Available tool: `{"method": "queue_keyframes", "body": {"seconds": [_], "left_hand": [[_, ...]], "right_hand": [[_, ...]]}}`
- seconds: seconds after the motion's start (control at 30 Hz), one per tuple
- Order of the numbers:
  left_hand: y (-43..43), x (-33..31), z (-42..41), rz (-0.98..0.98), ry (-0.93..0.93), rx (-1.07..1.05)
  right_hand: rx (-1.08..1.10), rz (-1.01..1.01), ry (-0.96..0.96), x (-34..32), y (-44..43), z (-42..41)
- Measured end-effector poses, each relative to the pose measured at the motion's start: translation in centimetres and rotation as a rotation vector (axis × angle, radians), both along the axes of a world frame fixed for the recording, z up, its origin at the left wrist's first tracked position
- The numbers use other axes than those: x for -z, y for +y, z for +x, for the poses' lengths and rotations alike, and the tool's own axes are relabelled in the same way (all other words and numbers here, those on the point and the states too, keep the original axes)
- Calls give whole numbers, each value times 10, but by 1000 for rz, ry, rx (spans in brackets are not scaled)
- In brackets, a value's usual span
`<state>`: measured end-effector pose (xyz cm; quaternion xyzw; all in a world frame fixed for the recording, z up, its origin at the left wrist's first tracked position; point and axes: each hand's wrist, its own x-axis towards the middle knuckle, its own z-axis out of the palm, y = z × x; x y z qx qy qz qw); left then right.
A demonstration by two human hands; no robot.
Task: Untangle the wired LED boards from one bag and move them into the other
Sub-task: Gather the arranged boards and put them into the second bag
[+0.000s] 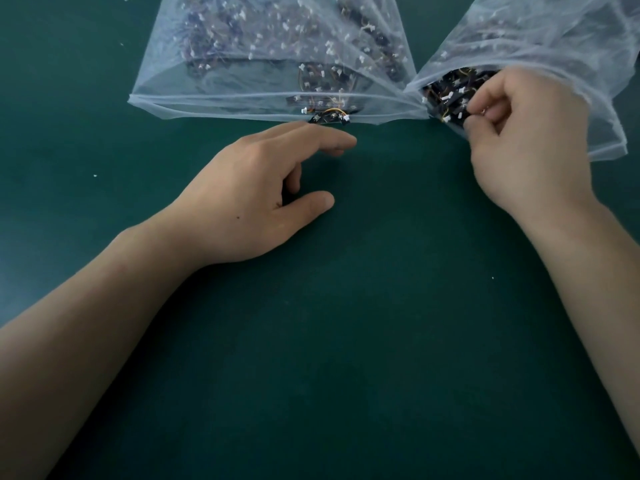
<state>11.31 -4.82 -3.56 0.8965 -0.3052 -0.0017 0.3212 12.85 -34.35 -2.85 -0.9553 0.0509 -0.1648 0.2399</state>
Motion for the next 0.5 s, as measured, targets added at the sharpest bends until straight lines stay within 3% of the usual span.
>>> {"method": "queue_keyframes", "body": {"seconds": [0.27,0.5], "left_hand": [[-2,0,-2,31,0,-10],[-2,-1,-3,55,-5,-15]], "right_hand": [[-110,-109,-29,-2,4,-4],[-95,-70,81,4,9,-4]]}}
